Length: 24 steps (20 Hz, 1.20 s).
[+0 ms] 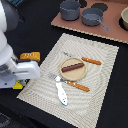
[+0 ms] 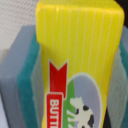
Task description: Interact with the objects in diverse but meaningful ways.
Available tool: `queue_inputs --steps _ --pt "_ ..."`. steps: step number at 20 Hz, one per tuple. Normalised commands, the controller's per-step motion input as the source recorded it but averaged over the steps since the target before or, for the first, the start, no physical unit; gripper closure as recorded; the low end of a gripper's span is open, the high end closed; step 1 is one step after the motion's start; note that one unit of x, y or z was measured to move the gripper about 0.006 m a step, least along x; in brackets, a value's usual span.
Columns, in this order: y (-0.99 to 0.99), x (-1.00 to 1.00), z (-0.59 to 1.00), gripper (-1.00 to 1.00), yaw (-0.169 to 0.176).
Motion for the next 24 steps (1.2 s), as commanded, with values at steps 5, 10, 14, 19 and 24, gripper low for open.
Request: queue_inputs --steps 5,10,14,19,24 --pt "0.87 0.64 1.0 1.0 0.016" --pt "0.84 0.69 0.98 1.0 0.0" --pt "0.76 0.7 0.66 1.0 0.0" --pt "0.69 0.77 0.22 1.0 0.0" --pt "0.59 0.8 -0.27 1.0 0.007"
